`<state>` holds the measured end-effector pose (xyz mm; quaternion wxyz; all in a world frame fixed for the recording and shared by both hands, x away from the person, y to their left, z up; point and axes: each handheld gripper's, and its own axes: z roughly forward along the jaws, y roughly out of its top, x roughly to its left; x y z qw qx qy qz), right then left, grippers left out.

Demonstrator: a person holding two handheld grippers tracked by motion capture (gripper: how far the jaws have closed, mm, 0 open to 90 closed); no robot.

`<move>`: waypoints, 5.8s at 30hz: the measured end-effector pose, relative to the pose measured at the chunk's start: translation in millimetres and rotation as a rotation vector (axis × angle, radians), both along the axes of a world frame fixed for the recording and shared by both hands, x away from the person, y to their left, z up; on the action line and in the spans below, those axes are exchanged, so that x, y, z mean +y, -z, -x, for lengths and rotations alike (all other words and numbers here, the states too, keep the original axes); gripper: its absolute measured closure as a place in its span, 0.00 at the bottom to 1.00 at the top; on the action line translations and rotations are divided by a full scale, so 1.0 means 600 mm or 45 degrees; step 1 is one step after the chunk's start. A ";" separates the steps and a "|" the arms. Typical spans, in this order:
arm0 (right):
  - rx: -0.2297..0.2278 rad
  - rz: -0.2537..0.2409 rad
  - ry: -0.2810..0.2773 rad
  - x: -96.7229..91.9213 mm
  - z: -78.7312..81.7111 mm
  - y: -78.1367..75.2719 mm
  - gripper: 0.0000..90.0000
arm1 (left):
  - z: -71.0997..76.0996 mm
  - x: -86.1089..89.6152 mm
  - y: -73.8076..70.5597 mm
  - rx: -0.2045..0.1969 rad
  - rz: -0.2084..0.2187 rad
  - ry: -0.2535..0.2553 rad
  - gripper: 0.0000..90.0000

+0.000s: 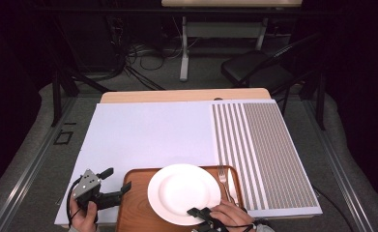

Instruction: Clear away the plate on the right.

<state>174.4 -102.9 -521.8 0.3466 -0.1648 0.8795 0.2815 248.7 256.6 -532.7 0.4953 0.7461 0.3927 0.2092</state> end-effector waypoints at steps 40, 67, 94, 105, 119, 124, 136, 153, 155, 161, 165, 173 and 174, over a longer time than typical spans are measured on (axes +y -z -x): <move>0.102 0.089 -0.077 0.006 0.003 0.024 0.90 | -0.003 -0.003 0.001 0.008 -0.006 0.003 0.17; 0.314 0.080 -0.088 0.006 0.007 0.042 0.74 | -0.009 -0.008 0.004 0.020 -0.006 0.014 0.17; 0.530 -0.128 -0.154 -0.002 0.004 0.013 0.53 | -0.012 -0.010 0.003 0.018 -0.013 0.023 0.17; 0.598 -0.236 -0.148 -0.010 -0.005 -0.004 0.48 | -0.012 -0.011 0.004 0.019 -0.011 0.024 0.17; 0.694 -0.417 0.015 -0.018 -0.032 -0.019 0.26 | -0.012 -0.010 0.005 0.020 -0.009 0.026 0.17; 0.693 -0.444 0.107 -0.019 -0.046 -0.015 0.15 | -0.011 -0.009 0.005 0.023 -0.008 0.024 0.17; 0.810 -0.545 0.234 -0.023 -0.070 -0.013 0.00 | -0.006 -0.006 0.004 0.019 -0.005 0.017 0.17; 0.801 -0.714 0.446 -0.060 -0.111 -0.018 0.00 | -0.001 -0.002 0.003 0.008 0.004 0.014 0.17; 0.799 -0.736 0.470 -0.069 -0.117 -0.021 0.00 | -0.001 -0.002 0.003 0.008 0.003 0.014 0.17; 0.789 -0.807 0.555 -0.096 -0.135 -0.028 0.00 | 0.000 -0.002 0.002 0.005 0.003 0.016 0.17; 0.787 -0.841 0.607 -0.116 -0.146 -0.032 0.00 | 0.000 -0.001 0.002 0.002 0.002 0.015 0.17; 0.753 -0.900 0.718 -0.160 -0.161 -0.038 0.00 | 0.001 0.000 0.001 -0.002 0.006 0.015 0.17; 0.746 -0.904 0.730 -0.166 -0.163 -0.039 0.00 | 0.001 0.000 0.001 -0.002 0.004 0.013 0.17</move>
